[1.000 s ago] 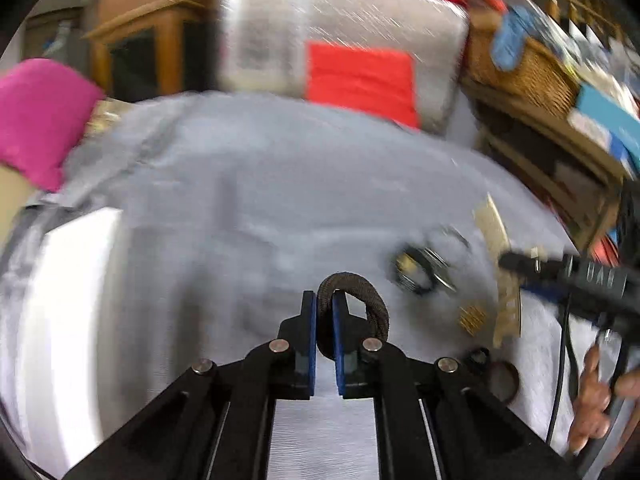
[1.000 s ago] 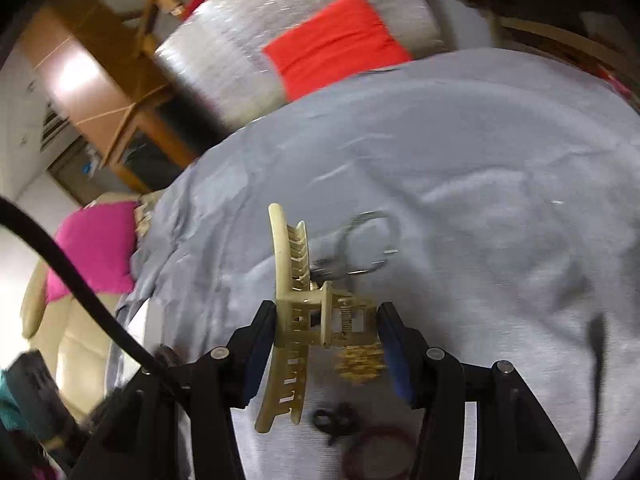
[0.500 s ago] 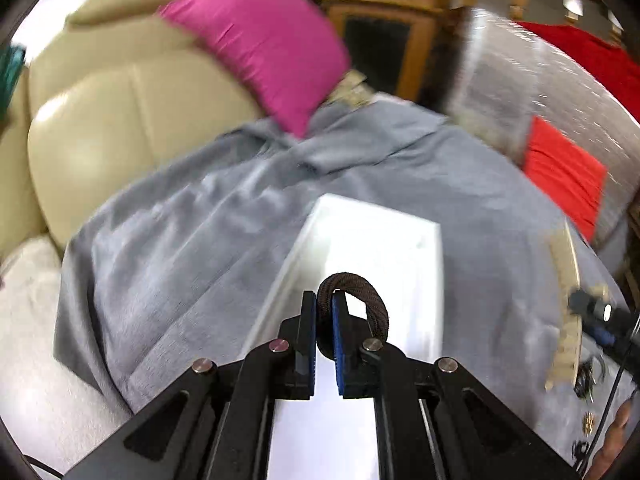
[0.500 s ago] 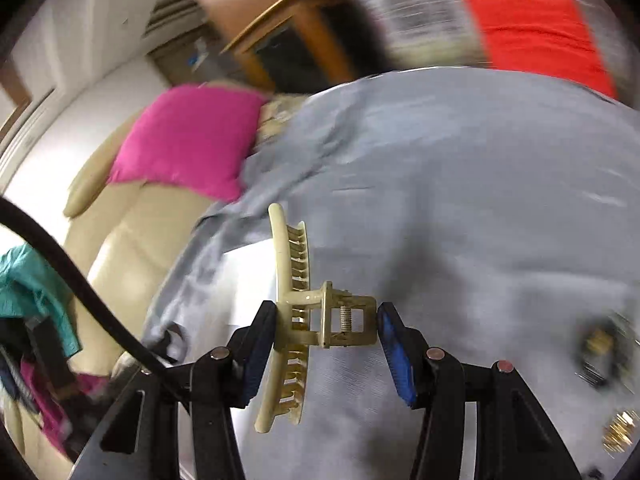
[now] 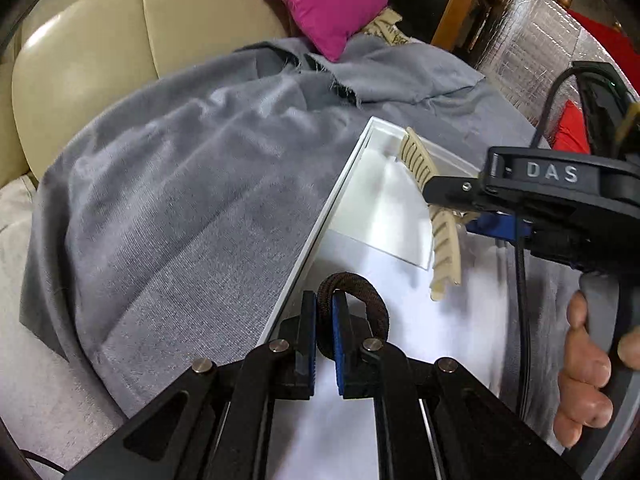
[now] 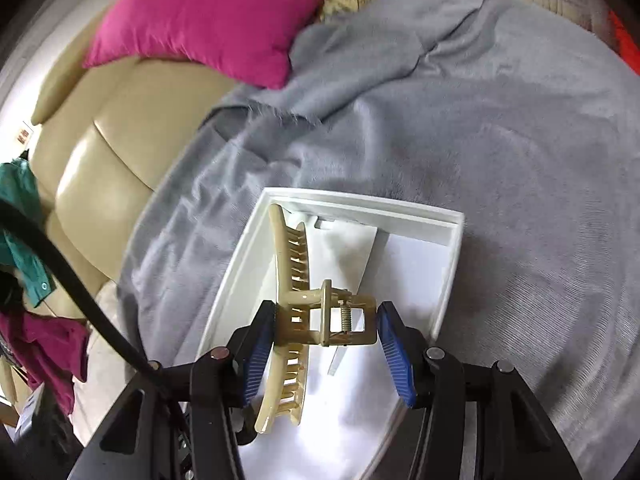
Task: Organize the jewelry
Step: 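Carry the claw clip and brown ring to the white tray and release both, then grasp the black scrunchie with gold bead with the left tool and lift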
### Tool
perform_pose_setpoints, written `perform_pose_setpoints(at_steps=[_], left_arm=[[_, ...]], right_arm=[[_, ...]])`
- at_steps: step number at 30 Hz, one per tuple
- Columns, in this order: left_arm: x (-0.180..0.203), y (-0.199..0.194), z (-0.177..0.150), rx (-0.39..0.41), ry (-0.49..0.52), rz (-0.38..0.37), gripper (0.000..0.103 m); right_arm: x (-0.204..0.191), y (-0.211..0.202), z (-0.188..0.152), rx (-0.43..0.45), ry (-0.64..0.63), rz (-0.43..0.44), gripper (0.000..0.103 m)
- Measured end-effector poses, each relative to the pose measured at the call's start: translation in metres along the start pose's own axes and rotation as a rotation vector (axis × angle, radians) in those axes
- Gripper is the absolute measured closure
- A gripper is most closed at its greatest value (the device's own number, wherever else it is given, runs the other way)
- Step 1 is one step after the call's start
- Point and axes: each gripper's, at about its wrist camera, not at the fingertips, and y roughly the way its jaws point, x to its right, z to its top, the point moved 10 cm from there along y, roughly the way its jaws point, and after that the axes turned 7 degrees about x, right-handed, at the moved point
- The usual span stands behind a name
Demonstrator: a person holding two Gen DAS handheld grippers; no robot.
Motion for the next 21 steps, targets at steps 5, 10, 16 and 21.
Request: perform_pose_setpoints(at_steps=[5, 10, 16, 21], left_arm=[[-0.001, 0.007, -0.010, -0.053, -0.019, -0.017, 0.095], [0.005, 0.002, -0.012, -0.053, -0.028, -0.028, 0.082], [0.028, -0.027, 0.001, 0.075, 0.043, -0.035, 0.064], [0.078, -0.063, 0.001, 0.207, 0.163, -0.089, 0.049]], right_arm=[[-0.005, 0.003, 0.007, -0.017, 0.005, -0.012, 0.038], [-0.005, -0.031, 0.009, 0.059, 0.039, 0.022, 0.037], [0.036, -0.131, -0.010, 0.231, 0.111, 0.039, 0.037], [0.110, -0.233, -0.066, 0.369, 0.206, -0.031, 0.040]])
